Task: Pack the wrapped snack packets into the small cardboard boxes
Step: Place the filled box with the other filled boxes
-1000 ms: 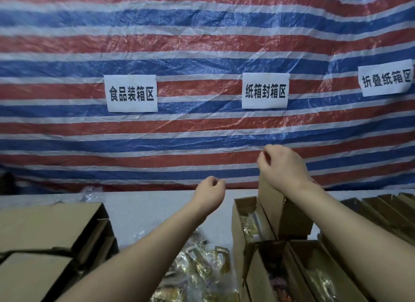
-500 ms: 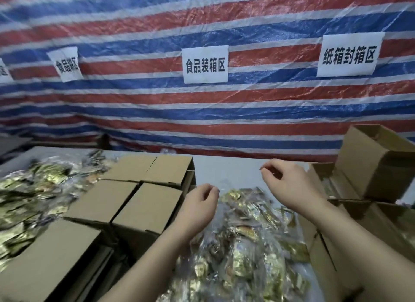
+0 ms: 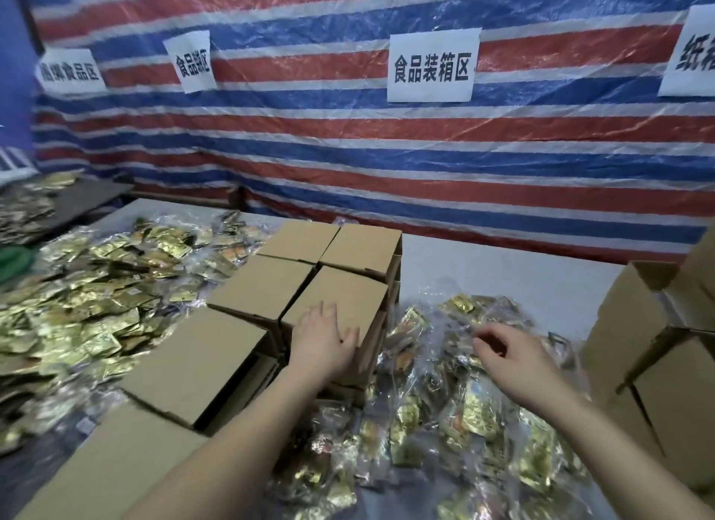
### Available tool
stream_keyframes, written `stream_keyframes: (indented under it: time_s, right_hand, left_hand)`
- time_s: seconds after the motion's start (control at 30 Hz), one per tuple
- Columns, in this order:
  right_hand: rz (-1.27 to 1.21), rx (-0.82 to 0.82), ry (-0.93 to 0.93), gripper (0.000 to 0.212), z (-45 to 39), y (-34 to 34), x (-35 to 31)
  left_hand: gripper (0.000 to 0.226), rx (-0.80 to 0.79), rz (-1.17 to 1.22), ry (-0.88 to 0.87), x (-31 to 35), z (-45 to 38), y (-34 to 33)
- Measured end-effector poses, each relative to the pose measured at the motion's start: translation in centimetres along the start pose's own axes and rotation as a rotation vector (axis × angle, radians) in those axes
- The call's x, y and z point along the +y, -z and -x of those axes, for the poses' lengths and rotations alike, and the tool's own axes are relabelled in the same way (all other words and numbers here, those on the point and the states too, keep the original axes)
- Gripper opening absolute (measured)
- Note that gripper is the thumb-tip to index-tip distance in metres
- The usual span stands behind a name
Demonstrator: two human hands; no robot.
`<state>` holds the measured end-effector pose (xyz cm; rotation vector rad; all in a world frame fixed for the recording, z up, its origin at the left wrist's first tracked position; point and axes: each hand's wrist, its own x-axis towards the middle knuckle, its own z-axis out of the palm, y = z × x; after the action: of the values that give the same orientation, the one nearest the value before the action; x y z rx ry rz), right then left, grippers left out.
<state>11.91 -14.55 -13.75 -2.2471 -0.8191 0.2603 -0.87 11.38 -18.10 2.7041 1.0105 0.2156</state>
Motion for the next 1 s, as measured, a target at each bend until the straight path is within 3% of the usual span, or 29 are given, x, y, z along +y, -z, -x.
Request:
stream_keyframes:
  time_s: [0.2, 0.47, 0.57, 0.7, 0.87, 0.93, 1.0]
  right_hand:
    - [0.015, -0.111, -0.005, 0.013, -0.2, -4.0, -2.1]
    - [0.051, -0.106, -0.016, 0.014, 0.9, -4.2, -1.4]
    - [0.013, -0.081, -0.027, 0.013, 0.9, -3.1, -0.8]
    - [-0.004, 0.012, -0.010, 0.024, 0.6, -1.1, -1.2]
    - [0.018, 0.022, 0.047, 0.071, 1.1, 2.2, -2.3]
    - [0.137, -0.054, 0.060, 0.070, 1.7, 3.3, -2.0]
    - [0.259, -0.101, 0.059, 0.052, 2.7, 4.0, -1.1]
  left_hand:
    - [0.096, -0.137, -0.182, -0.022, 1.2, -2.1, -4.6]
    - [0.074, -0.079, -0.306, 0.012, 1.8, -2.0, -5.8]
    - [0.064, 0.005, -0.184, -0.017, 2.1, -0.3, -2.8]
    - [0.039, 0.189, 0.210, -0.069, 2.4, 3.6, 2.4]
    - [0.028, -0.052, 0.589, -0.179, 4.8, 7.5, 5.6]
    - [0.028, -0.154, 0.648, -0.243, 6.1, 8.2, 5.4]
    - [0.031, -0.257, 0.716, -0.288, 7.4, 8.8, 4.7]
